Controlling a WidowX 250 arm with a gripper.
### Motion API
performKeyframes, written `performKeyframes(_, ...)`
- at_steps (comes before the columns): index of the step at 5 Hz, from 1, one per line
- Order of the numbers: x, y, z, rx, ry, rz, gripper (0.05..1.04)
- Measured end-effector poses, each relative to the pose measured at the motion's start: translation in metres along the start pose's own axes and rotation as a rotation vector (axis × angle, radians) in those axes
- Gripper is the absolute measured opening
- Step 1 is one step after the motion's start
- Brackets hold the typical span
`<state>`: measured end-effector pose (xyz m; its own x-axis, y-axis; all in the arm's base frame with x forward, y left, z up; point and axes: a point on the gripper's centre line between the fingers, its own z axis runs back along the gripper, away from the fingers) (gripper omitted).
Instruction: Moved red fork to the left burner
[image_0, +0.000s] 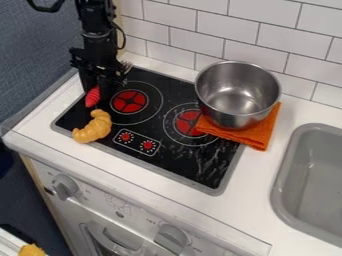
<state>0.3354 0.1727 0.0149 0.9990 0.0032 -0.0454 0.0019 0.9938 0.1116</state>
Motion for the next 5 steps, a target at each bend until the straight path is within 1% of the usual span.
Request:
performKeyframes(1, 0.0, 0.007, -0.001, -0.021, -0.025, -0.008, 0.821)
performKeyframes(2, -0.003, 0.006, -0.003, -0.025, -0.023, -0.016, 1.009)
performKeyframes(3, -0.009, 0.003, 0.017, -0.022, -0.065, 0.005, 1.008)
performKeyframes(4, -0.015, -0.001, 0.054, -0.012, -0.109, 0.024, 1.001)
performKeyframes(5, -0.016, -0.015, 0.065, -0.005, -0.103, 0.014, 1.001)
